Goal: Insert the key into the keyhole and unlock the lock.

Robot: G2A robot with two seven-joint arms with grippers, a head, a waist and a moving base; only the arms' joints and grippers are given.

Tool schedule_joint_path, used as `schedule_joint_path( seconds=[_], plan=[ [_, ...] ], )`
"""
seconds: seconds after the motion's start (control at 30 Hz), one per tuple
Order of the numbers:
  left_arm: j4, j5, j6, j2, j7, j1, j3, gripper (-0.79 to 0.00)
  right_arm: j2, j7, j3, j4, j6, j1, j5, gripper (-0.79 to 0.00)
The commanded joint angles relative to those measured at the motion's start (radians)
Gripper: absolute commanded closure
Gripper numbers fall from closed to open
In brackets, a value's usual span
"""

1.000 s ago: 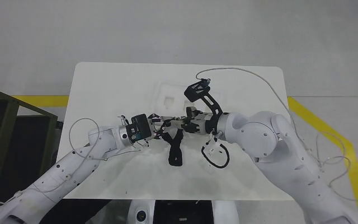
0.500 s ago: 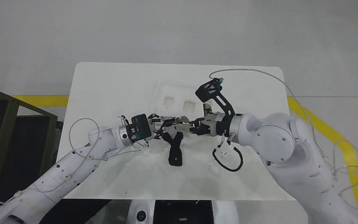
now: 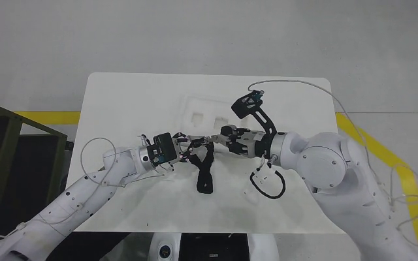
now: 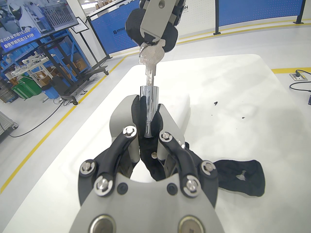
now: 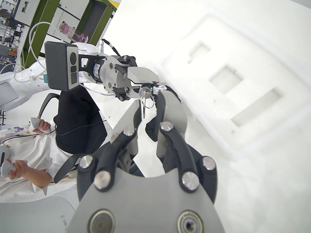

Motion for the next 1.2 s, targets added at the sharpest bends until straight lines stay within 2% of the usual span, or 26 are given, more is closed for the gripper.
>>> schedule_joint_path(
  seconds=[0.0,0.83,1.17],
  plan=[
    [0.0,0.0,0.0,0.0,0.0,0.0,0.0,0.0,0.001,0.001,0.003,-0.002,0.001,-0.002,-0.002,0.0],
    [-0.001,0.0,0.002,0.0,-0.004,0.002,0.0,0.0,-0.01,-0.019,-0.054,0.017,-0.024,0.034,-0.02,0.0],
    [-0.027,0.005,-0.012,-0.009,-0.043,0.035,-0.041,0.0,-0.016,-0.014,-0.088,0.022,-0.018,0.056,-0.055,0.0]
  ],
)
